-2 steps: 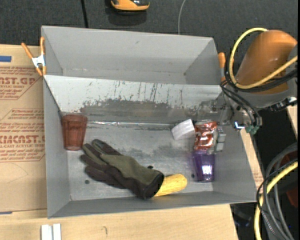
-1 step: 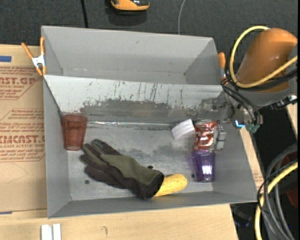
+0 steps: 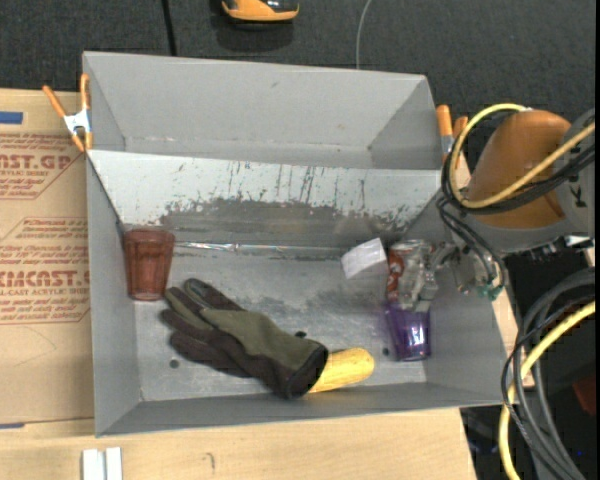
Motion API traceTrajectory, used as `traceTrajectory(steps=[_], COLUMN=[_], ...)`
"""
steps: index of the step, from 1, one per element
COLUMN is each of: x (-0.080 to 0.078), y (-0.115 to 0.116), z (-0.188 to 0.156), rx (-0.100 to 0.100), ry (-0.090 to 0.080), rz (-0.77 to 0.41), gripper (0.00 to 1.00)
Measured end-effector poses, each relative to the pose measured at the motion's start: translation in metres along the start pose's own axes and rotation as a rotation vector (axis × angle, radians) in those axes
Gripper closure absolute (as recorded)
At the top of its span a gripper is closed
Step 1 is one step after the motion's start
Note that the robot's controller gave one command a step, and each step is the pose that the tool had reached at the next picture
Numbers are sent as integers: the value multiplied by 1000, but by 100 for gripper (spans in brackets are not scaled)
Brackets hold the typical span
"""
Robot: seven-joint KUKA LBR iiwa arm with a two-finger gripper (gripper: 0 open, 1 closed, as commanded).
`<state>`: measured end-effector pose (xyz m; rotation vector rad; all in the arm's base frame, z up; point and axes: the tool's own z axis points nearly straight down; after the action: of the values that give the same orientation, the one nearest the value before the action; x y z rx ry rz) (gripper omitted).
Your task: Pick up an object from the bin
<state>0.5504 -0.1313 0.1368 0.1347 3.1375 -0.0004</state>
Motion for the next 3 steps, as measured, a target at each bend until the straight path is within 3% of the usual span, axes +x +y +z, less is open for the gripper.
traceTrajectory(steps=[1, 2, 3], x=[0, 0, 32], y=[0, 0, 41], z=[0, 0, 37], rx=[0, 0, 0], ry=[0, 0, -5], rz=[0, -1, 65], gripper=[0, 0, 0])
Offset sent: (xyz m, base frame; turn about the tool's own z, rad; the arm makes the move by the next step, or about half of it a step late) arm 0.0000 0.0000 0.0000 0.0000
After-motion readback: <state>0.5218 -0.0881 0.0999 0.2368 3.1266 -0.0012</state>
